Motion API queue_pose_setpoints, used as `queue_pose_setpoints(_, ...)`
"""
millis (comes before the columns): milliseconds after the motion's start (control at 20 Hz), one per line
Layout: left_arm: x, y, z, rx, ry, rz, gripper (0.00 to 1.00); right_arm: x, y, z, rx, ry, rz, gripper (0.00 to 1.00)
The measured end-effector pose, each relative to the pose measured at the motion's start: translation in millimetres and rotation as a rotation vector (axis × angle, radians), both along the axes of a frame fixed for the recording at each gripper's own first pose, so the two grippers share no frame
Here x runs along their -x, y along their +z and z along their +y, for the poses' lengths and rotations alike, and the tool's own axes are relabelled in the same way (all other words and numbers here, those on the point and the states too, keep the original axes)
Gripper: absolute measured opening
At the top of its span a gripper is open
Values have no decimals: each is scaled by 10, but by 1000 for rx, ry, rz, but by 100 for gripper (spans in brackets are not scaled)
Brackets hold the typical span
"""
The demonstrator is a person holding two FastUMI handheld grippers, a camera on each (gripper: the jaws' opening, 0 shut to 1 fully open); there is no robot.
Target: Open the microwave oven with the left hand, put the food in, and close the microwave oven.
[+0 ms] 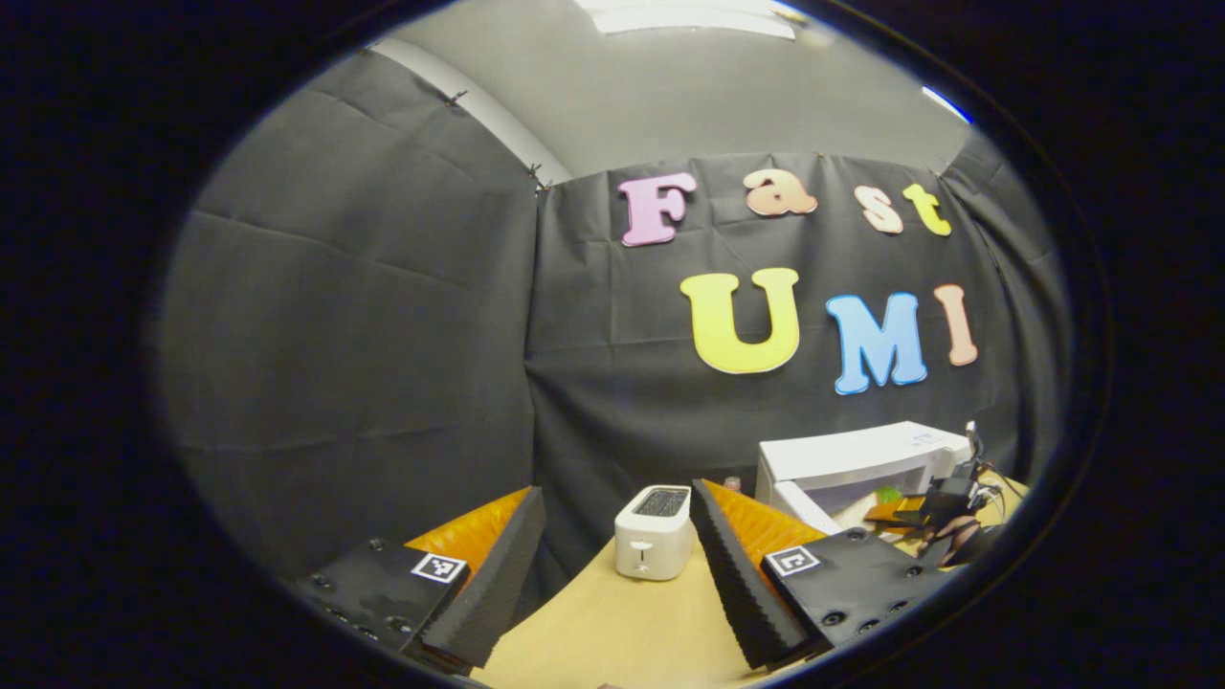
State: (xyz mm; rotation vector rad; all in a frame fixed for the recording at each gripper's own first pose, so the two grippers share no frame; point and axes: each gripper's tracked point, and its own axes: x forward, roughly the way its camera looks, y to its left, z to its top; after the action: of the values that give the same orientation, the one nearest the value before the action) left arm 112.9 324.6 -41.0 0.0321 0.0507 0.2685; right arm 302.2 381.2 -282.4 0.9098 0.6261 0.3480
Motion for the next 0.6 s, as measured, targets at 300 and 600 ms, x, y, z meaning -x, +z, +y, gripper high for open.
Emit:
queue_pose_setpoints(300,8,-186,119,-8,23,35,98,-402,-208,76,-9,-86,9,26)
queue_pose_setpoints(600,66,-269,192,-6,24,40,99,-613,-337,-9,47,-153,-14,29)
